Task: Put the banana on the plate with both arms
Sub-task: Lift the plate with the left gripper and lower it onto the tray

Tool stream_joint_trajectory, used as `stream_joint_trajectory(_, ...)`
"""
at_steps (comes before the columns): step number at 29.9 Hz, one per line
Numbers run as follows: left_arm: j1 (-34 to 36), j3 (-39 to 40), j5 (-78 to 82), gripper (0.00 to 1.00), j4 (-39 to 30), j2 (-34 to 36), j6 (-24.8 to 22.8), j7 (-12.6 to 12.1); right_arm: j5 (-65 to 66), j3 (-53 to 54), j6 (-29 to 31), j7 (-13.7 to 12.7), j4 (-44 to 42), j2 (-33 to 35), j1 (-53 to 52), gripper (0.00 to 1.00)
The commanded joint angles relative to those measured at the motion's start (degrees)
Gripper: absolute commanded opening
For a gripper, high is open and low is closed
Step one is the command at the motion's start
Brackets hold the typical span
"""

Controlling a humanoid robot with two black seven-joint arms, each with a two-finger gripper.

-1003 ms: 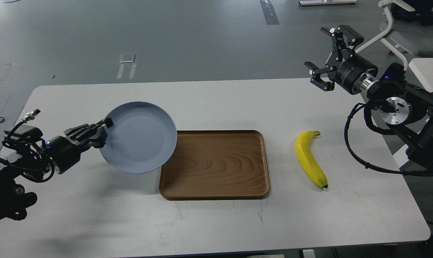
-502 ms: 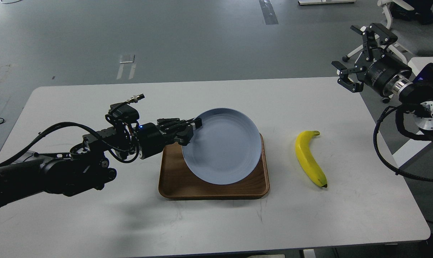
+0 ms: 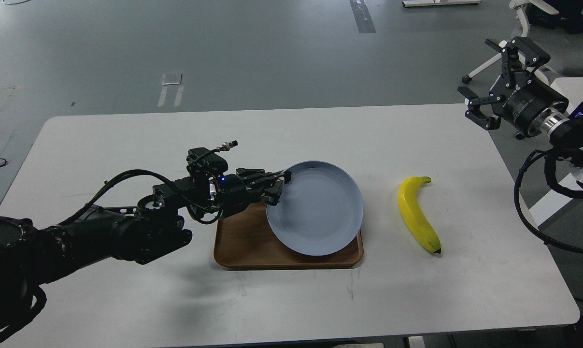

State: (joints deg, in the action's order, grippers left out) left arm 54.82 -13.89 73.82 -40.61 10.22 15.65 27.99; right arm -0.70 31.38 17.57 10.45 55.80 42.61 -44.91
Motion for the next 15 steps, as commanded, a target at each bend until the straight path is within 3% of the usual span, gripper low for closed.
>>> stream_joint_trajectory(1, -0.68, -1.13, 0.09, 0.0, -0.08, 0.67, 0.0, 0.01, 0.0, 0.0, 0.01, 0.01, 0.18, -0.34, 0.0, 1.0)
stream_joint_trajectory(8, -0.68, -2.81, 0.01, 0.0, -0.08, 1.03, 0.08, 0.01, 0.0, 0.0, 0.01, 0.01, 0.18, -0.51, 0.0, 1.0)
stream_joint_trajectory(10, -0.76, -2.81, 0.01, 0.13, 0.01, 1.03, 0.17, 0.01, 0.0, 0.0, 0.01, 0.01, 0.18, -0.43, 0.0, 1.0)
stream_joint_trajectory(12, -0.68, -2.81, 0.01, 0.18, 0.01, 1.03, 0.17, 0.01, 0.0, 0.0, 0.01, 0.01, 0.27, -0.25, 0.0, 1.0)
stream_joint_trajectory(14, -0.68, -2.81, -0.08, 0.35, 0.1, 1.12, 0.17, 0.01, 0.0, 0.0, 0.01, 0.01, 0.27, -0.16, -0.09, 1.0)
stream_joint_trajectory(15, -0.68, -2.72, -0.08, 0.57, 0.1, 1.12, 0.35, 0.01, 0.0, 0.0, 0.01, 0.01, 0.27, -0.16, 0.0, 1.0)
